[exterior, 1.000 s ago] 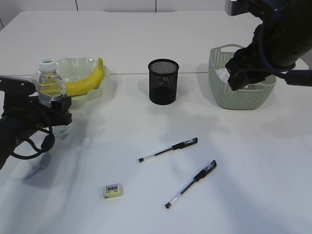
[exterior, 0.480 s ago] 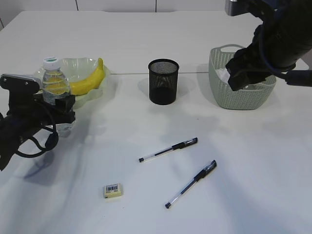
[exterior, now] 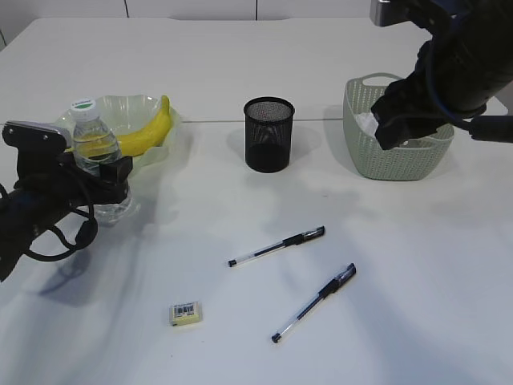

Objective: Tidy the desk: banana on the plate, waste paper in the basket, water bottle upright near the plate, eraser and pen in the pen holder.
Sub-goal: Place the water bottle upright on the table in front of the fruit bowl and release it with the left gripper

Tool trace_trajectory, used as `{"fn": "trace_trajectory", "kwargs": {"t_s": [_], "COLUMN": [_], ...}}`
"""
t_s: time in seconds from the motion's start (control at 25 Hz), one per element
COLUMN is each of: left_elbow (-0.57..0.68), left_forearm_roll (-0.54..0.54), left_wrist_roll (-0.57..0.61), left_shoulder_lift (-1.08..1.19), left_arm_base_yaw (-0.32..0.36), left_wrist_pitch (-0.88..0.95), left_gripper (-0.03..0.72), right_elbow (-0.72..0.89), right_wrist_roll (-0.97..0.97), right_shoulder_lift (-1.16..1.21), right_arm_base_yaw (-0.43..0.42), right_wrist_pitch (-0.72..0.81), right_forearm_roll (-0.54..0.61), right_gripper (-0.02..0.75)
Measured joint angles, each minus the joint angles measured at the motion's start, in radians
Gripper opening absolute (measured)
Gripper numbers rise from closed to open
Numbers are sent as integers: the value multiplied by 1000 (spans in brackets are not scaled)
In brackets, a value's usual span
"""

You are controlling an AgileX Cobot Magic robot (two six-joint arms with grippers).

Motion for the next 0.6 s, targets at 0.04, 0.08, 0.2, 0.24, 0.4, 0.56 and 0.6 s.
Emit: {"fn": "trace_trajectory", "kwargs": {"t_s": [0.04,0.08,0.2,0.24,0.4,0.56,0.6], "left_elbow": [4,9,30,37,57,81,89], "left_forearm_roll": [0,0,2,8,17,20,20], "left_wrist_roll": [0,0,0,0,-2,-2,-2], "left_shoulder_lift": [0,0,0,0,-16,-39,-43], "left_arm_base_yaw": [0,0,0,0,0,0,0], "left_wrist_pitch": [-2,-5,-7,-7,-7,-7,-7], "left_gripper": [579,585,591,592,594,594,594], "right_elbow": [0,0,0,0,0,0,0], "right_wrist_roll": [0,0,0,0,0,0,0], "right_shoulder_lift": [0,0,0,0,0,0,0], "right_arm_base_yaw": [0,0,0,0,0,0,0], "right_wrist_pitch": [0,0,0,0,0,0,0], "right_forearm_roll": [0,0,0,0,0,0,0], "right_gripper": [363,363,363,363,363,361,361]}}
